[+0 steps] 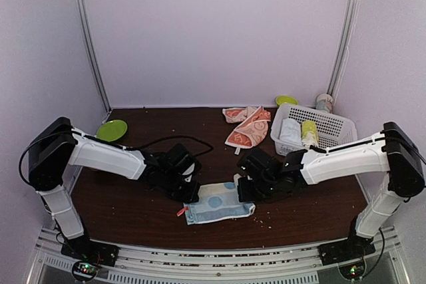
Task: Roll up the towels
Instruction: Roll the towel at the center of the board.
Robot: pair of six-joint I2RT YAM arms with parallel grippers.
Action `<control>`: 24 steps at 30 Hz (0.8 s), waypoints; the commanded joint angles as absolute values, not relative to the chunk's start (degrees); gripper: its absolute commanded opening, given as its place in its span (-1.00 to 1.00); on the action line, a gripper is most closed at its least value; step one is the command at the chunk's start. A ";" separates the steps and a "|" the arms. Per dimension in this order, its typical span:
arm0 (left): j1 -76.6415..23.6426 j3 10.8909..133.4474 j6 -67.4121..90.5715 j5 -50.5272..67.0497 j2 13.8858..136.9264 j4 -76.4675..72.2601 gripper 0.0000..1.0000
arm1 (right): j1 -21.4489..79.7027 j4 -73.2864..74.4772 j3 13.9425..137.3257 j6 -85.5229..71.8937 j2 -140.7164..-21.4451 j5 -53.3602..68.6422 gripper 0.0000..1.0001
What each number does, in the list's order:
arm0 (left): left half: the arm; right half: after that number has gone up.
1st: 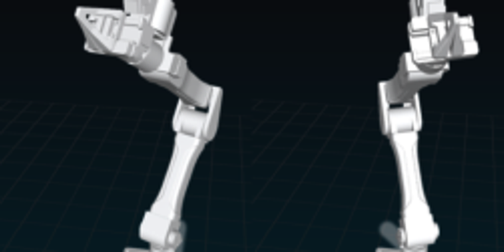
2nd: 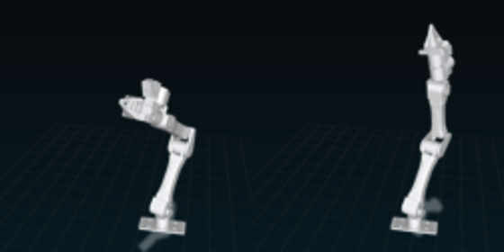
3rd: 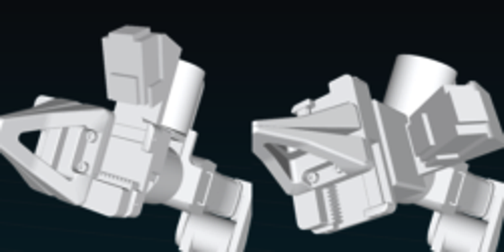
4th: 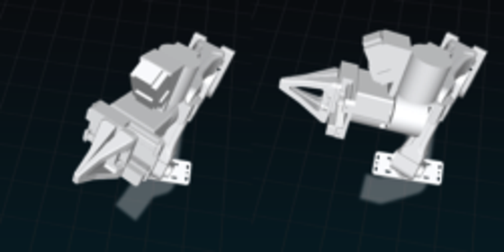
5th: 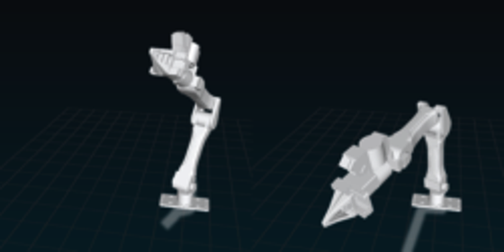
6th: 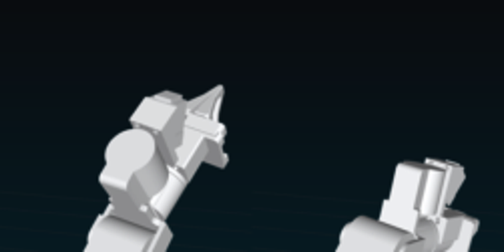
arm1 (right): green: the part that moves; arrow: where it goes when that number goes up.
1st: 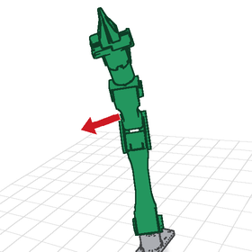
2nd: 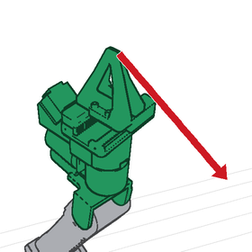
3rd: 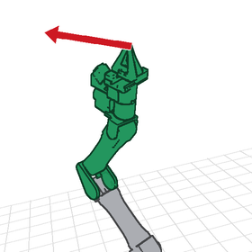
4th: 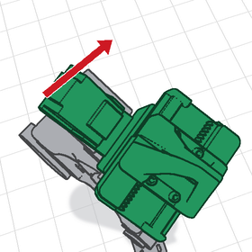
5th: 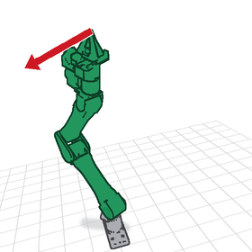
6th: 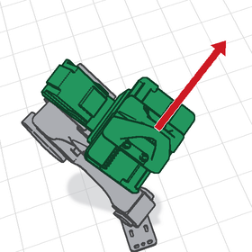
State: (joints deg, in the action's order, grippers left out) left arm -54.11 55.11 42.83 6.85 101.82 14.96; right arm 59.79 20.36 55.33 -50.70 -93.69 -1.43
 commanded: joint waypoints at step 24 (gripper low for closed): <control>-54.16 53.52 43.51 7.09 98.48 18.20 -1.00 | 60.24 4.65 52.72 -57.23 -101.60 10.25 -0.38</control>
State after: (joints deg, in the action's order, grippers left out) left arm -54.11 53.63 43.18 6.90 100.62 13.98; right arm 60.03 8.34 54.11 -55.57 -99.83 8.38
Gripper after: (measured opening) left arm 0.005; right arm 0.304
